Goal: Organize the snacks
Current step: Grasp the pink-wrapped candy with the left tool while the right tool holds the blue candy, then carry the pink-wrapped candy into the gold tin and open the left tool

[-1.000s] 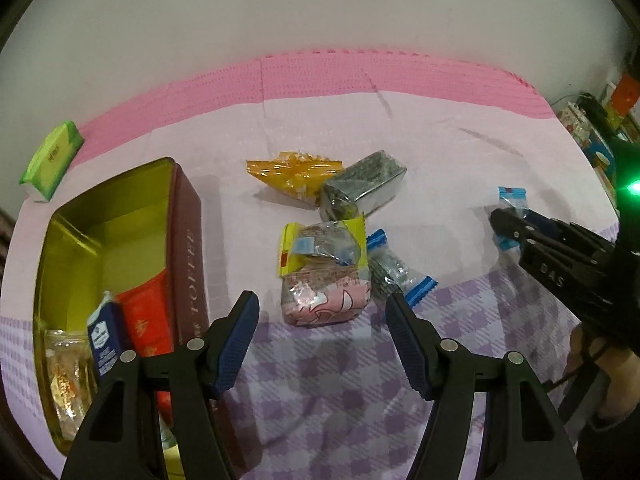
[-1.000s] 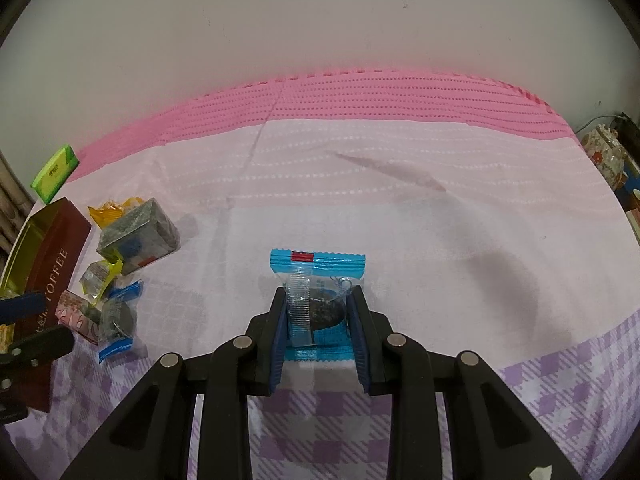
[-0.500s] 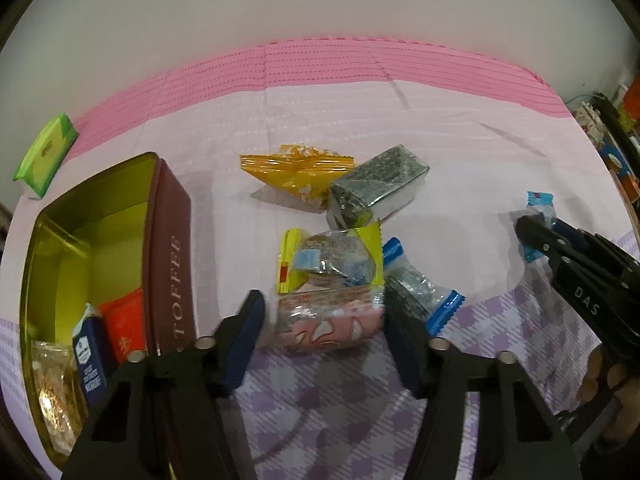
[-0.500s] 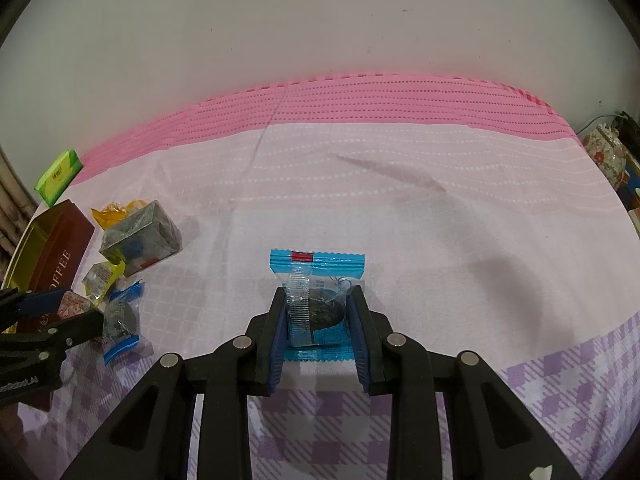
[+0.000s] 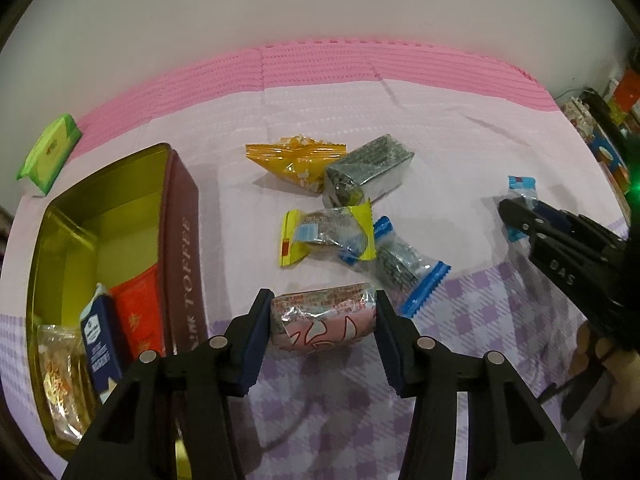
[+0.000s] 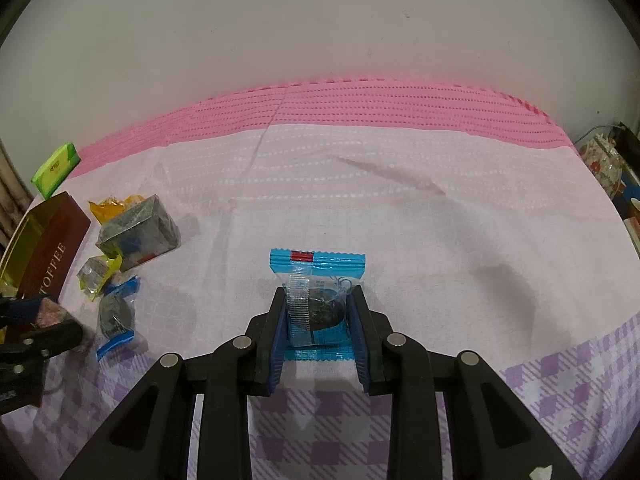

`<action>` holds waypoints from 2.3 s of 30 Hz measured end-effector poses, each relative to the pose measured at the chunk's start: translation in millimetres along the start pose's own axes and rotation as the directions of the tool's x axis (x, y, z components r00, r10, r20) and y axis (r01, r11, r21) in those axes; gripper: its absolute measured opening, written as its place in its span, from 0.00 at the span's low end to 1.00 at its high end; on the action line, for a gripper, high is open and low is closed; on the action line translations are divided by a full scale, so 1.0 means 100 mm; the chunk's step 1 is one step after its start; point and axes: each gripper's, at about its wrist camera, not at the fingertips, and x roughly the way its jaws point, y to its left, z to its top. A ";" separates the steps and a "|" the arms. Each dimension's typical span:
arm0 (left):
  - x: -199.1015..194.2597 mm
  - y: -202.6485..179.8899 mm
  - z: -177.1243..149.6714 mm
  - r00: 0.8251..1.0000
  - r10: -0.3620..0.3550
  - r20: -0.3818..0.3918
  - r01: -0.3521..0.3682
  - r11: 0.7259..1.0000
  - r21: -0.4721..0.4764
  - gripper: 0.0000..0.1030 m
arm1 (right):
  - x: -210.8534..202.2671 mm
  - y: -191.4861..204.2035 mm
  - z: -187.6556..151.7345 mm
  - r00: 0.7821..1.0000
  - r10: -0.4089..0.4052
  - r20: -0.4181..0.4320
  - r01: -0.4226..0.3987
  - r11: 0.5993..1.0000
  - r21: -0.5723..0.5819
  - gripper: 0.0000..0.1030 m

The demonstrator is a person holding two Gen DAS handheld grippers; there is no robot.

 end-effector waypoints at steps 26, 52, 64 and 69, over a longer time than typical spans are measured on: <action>-0.50 1.01 0.27 0.985 0.141 0.100 -0.126 0.981 -0.147 0.48 | 0.01 0.02 -0.01 1.000 -0.023 0.007 0.023 0.999 -0.023 0.26; 0.09 1.74 0.14 0.960 0.266 -0.084 -0.279 0.936 -0.214 0.48 | 0.01 0.03 0.00 1.000 -0.027 0.007 0.027 0.999 -0.026 0.26; 0.11 1.75 0.15 0.956 0.278 -0.094 -0.292 0.933 -0.208 0.49 | 0.01 0.03 0.01 1.000 -0.030 0.007 0.030 0.999 -0.028 0.26; 0.07 1.76 0.14 0.958 0.276 -0.082 -0.288 0.934 -0.214 0.50 | 0.01 0.03 0.01 0.999 -0.032 0.007 0.032 0.999 -0.031 0.26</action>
